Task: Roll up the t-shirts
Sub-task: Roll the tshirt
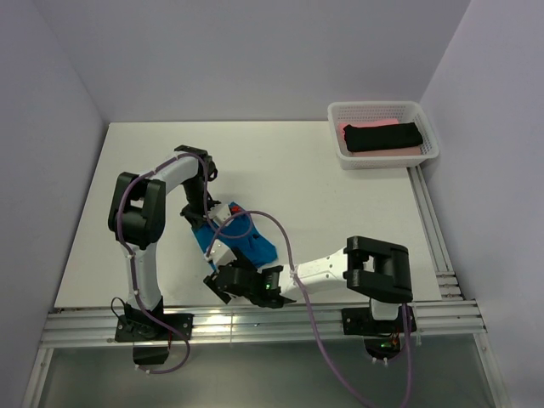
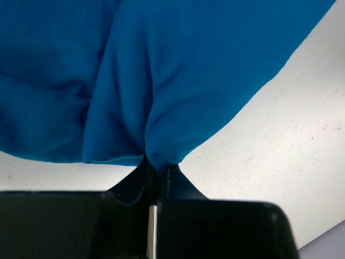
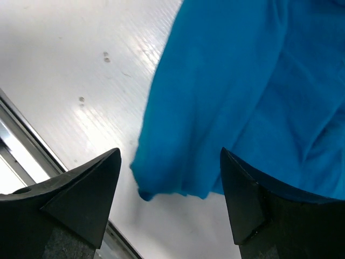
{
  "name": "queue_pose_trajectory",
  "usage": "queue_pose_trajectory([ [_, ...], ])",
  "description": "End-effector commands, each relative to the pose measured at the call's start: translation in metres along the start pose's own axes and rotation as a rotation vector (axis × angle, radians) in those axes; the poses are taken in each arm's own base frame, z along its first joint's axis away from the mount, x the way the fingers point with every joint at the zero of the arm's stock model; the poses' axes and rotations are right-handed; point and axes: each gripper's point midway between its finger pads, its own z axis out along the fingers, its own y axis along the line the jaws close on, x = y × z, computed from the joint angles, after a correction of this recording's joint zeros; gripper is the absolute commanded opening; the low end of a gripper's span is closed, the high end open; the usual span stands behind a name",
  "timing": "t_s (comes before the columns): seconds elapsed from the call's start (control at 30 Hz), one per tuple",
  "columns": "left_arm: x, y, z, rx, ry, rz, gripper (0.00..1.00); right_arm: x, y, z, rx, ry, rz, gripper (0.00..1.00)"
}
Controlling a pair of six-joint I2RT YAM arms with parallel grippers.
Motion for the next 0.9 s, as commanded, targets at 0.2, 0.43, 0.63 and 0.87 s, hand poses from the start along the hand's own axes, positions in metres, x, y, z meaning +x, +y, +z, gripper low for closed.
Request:
queue_pose_trajectory([
  [0.2,-0.003,-0.002,-0.007,-0.022,0.011,0.021,0.0,-0.006,0.008,0.018,0.069,0.006,-0.015,0.81],
  [0.43,-0.005,-0.003,-0.012,-0.041,0.012,0.033,0.0,0.011,-0.011,0.023,0.167,0.041,0.016,0.71],
  [0.63,-0.009,-0.004,-0.019,-0.065,0.011,0.04,0.0,0.017,-0.02,0.022,0.186,0.058,0.041,0.48],
  [0.87,-0.012,-0.007,-0.028,-0.094,0.016,0.05,0.0,0.027,-0.01,0.017,0.093,0.066,0.101,0.12],
])
